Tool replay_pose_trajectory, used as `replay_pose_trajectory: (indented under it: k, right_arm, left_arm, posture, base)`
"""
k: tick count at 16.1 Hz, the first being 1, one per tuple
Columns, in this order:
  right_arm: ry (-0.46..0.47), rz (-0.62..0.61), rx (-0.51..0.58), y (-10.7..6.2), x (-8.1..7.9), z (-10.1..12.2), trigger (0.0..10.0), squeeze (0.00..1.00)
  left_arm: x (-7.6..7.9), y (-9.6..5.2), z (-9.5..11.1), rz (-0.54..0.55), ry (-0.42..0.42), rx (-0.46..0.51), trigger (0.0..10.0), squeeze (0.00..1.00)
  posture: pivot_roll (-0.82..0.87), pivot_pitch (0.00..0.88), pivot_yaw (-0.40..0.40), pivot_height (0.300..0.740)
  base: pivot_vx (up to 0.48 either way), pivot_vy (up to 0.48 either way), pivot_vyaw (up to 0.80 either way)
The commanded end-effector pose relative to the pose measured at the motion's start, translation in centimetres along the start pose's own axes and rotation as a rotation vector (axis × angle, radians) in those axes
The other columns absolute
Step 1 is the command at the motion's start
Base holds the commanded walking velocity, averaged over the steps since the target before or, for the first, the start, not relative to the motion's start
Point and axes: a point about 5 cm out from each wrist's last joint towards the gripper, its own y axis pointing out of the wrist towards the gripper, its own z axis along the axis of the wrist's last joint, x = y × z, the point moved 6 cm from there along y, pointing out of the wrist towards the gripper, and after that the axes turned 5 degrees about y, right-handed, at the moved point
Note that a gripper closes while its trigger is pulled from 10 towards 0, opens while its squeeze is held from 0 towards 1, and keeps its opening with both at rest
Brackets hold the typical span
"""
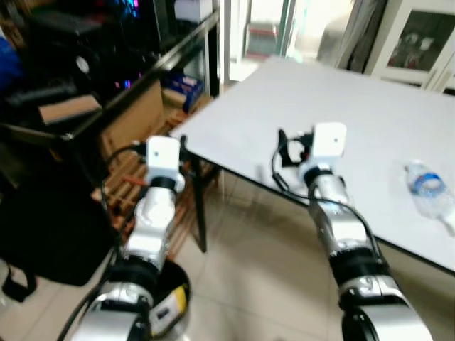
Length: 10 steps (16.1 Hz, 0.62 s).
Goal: Picking trash to rubbish bin
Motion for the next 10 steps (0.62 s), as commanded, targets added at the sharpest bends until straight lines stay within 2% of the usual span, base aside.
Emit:
replay_pose_trajectory:
  k: [1,10]
  right_arm:
    - [0.005,-0.038,-0.031,-0.50,1.48,-0.90,10.0,0.00]
    - [0.004,-0.030,-0.036,-0.50,1.22,-1.02,10.0,0.00]
  left_arm:
    - [1.25,0.04,0.09,-0.029,-0.006,-0.004,10.0,0.00]
    - [1.40,0.08,0.17,-0.033,-0.009,-0.001,10.0,0.00]
  posture:
    - [-0.05,0.000,0.042,0.740]
    - [-0.05,0.004,0.041,0.740]
  base:
    - [0.000,0.000,-0.80]
    - [0.000,0.000,-0.80]
